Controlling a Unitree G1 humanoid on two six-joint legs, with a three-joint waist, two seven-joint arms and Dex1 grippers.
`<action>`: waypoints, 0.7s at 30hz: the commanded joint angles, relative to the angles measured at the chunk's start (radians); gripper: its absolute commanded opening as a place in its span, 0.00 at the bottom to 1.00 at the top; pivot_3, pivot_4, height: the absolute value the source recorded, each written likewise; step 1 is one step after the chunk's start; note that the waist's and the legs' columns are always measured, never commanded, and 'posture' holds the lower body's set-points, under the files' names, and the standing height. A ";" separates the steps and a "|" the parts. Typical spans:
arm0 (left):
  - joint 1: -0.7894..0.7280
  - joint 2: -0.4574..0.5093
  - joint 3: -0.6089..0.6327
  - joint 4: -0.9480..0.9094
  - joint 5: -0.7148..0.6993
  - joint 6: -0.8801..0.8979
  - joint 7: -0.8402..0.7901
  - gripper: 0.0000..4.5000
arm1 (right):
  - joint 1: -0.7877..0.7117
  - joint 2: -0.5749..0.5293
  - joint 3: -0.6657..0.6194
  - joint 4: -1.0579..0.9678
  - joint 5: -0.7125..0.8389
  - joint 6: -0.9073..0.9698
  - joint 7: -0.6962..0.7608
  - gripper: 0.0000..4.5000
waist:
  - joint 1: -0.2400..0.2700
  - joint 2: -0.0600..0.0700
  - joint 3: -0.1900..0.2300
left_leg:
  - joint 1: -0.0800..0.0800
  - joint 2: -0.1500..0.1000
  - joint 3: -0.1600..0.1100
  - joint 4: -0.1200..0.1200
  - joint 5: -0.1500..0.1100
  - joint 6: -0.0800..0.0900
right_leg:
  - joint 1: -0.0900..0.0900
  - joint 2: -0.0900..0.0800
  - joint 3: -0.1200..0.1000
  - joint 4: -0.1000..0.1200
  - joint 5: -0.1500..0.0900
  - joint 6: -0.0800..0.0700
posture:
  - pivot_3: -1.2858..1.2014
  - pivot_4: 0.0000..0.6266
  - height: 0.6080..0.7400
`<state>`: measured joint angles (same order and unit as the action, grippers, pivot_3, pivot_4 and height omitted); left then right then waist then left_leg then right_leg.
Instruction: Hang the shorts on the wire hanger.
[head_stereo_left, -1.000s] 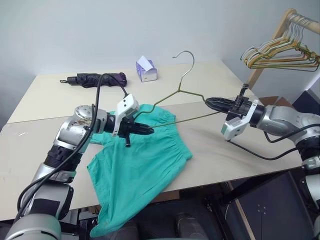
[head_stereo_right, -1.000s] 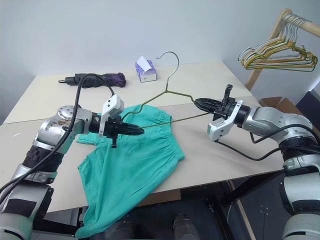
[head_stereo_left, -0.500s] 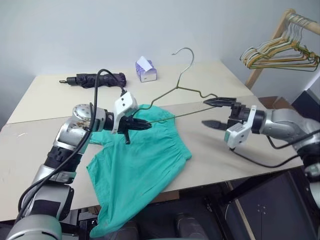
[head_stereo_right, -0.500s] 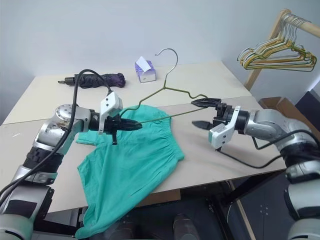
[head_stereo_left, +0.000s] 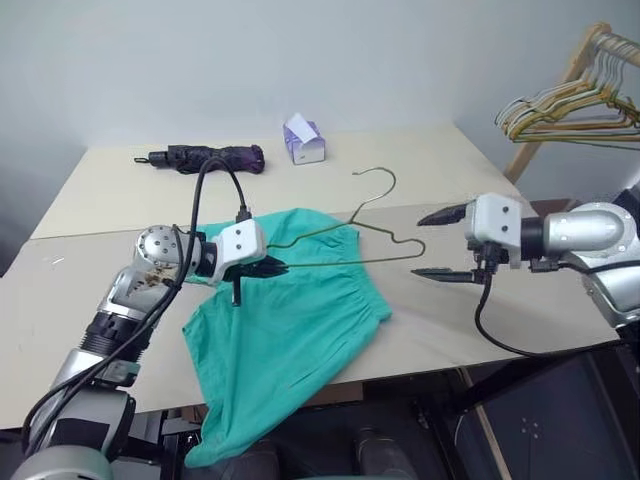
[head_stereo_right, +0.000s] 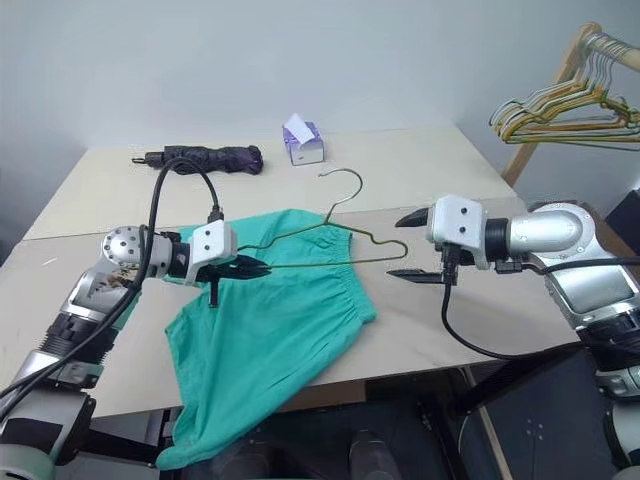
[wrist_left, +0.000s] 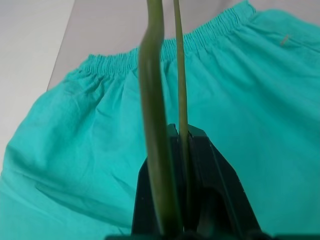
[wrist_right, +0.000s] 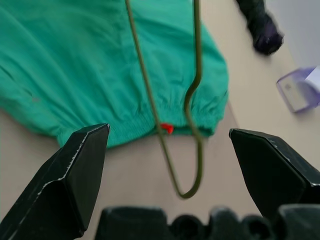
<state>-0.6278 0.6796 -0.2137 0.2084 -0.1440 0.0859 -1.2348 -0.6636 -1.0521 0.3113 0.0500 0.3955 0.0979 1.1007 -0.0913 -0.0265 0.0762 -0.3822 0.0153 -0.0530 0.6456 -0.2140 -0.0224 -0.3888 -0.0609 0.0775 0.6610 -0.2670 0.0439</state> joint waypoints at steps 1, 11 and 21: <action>-0.018 -0.011 0.031 -0.057 -0.036 -0.017 -0.013 0.00 | -0.085 0.042 0.010 0.016 -0.096 0.091 0.031 1.00 | -0.002 0.000 0.000 | 0.000 0.000 0.000 0.000 0.000 0.000 | 0.000 0.000 0.000 0.000 0.000 0.000 | 0.51 0.01 1.00; -0.012 -0.019 0.027 -0.091 -0.043 -0.014 -0.032 0.00 | -0.166 0.145 0.027 0.125 -0.244 0.105 0.174 0.87 | 0.001 0.000 0.000 | -0.001 0.000 -0.001 0.001 0.000 0.000 | -0.001 0.000 -0.001 0.000 0.000 0.000 | 0.51 0.01 1.00; -0.019 -0.032 0.018 -0.087 -0.041 -0.031 -0.054 0.00 | -0.160 0.158 0.006 0.141 -0.298 0.073 0.227 0.13 | 0.000 0.000 0.000 | -0.001 0.000 -0.001 0.001 0.000 0.000 | -0.001 0.000 -0.002 0.000 0.000 0.000 | 0.51 0.01 1.00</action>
<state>-0.6274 0.6512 -0.2123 0.1478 -0.1616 0.0687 -1.2752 -0.8057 -0.8926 0.3660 0.1911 0.1022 0.1953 1.3326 -0.0913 -0.0264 0.0761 -0.3836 0.0152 -0.0543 0.6462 -0.2139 -0.0224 -0.3893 -0.0610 0.0755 0.6612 -0.2670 0.0441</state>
